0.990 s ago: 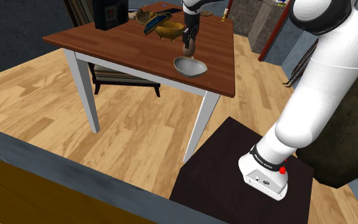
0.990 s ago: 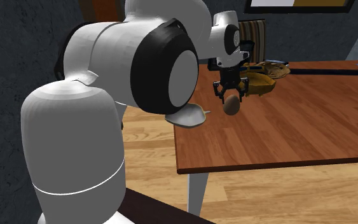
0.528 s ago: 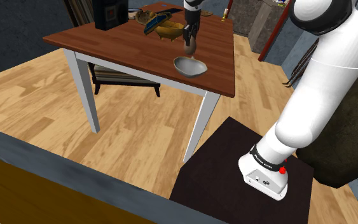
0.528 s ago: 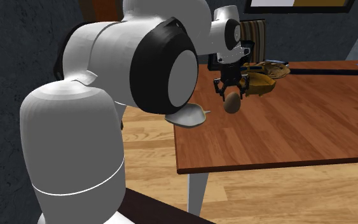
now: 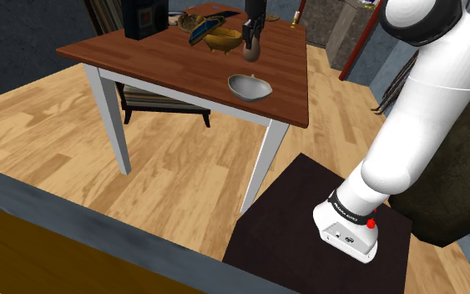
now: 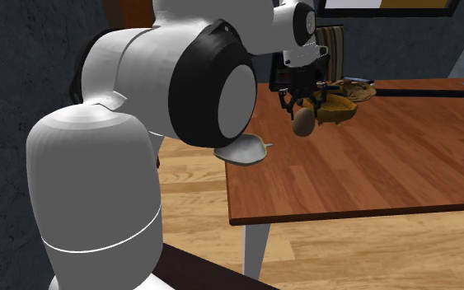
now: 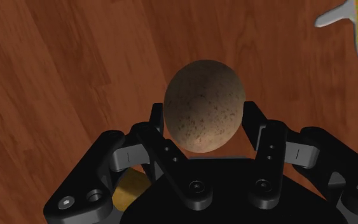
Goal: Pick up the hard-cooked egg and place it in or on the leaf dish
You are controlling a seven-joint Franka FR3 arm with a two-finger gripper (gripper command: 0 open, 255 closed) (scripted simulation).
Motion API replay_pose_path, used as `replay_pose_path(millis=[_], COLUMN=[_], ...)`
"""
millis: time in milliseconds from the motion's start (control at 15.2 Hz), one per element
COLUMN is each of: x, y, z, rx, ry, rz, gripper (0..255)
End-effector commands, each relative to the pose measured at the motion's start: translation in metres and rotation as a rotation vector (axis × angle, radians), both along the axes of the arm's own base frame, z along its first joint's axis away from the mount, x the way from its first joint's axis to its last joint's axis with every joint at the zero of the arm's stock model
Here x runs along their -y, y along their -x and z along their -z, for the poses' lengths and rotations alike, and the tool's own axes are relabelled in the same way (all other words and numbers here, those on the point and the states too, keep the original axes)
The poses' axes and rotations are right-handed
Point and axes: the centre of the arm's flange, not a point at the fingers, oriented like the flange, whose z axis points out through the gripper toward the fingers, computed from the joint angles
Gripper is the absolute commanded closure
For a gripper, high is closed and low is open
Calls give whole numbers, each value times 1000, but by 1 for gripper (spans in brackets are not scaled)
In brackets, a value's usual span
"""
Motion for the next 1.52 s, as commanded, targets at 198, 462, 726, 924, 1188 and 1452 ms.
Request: replay_pose_path(millis=[198,462,726,924,1188,1452], x=[0,0,-10,-41,-81,-122], y=[1,1,9,34,67,100], z=[-26,-47,-63,-67,-73,-79], rx=[0,0,0,0,0,0], ry=[0,0,0,0,0,0], rz=[0,0,0,0,0,0], gripper=[255,255,255,255,255,255])
